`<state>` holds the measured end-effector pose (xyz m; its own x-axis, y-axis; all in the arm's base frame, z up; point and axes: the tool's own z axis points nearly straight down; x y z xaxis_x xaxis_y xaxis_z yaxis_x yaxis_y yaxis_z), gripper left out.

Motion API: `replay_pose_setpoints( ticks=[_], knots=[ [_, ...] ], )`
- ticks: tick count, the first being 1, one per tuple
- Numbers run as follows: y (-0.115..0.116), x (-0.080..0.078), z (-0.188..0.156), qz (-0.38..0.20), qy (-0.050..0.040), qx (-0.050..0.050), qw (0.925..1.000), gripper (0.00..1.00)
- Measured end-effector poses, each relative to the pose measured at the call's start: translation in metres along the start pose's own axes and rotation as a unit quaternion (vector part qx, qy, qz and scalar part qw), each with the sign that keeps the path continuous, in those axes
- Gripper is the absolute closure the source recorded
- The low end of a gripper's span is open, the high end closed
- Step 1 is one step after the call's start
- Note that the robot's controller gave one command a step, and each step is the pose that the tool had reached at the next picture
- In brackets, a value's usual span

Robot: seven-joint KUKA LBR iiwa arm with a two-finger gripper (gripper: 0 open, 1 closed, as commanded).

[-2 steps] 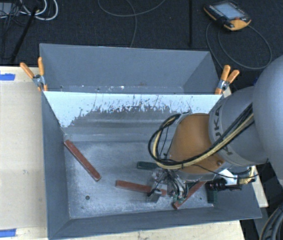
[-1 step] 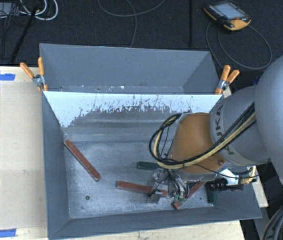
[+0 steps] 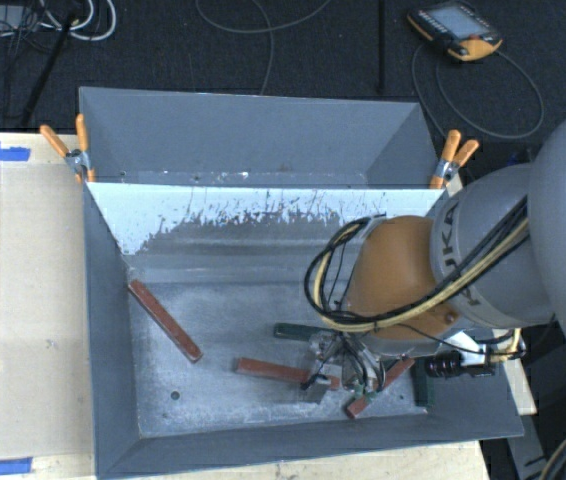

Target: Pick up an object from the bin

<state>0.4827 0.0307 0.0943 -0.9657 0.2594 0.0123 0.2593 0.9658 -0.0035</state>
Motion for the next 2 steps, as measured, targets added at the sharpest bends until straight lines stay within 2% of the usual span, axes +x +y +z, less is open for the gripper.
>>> replay_pose_setpoints(
  ticks=[2],
  knots=[
    [0.001,-0.003,-0.032,-0.001,-0.0055,-0.002,1.0,1.0]
  ],
)
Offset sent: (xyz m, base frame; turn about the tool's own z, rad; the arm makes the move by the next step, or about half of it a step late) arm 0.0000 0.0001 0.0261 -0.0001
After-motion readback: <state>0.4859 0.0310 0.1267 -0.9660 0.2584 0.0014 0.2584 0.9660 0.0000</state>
